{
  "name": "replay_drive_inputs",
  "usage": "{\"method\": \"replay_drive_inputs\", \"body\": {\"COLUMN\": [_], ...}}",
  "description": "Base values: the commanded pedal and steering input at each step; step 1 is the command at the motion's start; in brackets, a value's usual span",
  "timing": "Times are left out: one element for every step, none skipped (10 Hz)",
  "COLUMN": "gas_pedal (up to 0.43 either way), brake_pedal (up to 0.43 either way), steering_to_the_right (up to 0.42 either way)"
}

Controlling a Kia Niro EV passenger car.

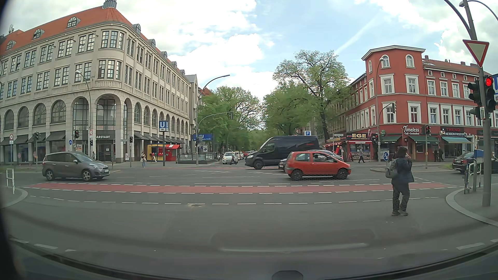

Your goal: Follow the waypoints while adhering to traffic rules and regulations

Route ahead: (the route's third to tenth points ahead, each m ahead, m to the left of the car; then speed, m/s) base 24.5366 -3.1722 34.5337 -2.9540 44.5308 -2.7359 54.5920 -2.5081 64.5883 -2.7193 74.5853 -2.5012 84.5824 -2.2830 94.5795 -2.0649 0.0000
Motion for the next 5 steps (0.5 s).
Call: {"method": "replay_drive_inputs", "body": {"gas_pedal": [0.0, 0.0, 0.0, 0.0, 0.0], "brake_pedal": [0.439, 0.439, 0.445, 0.439, 0.439], "steering_to_the_right": [-0.003, -0.003, -0.003, -0.003, -0.003]}}
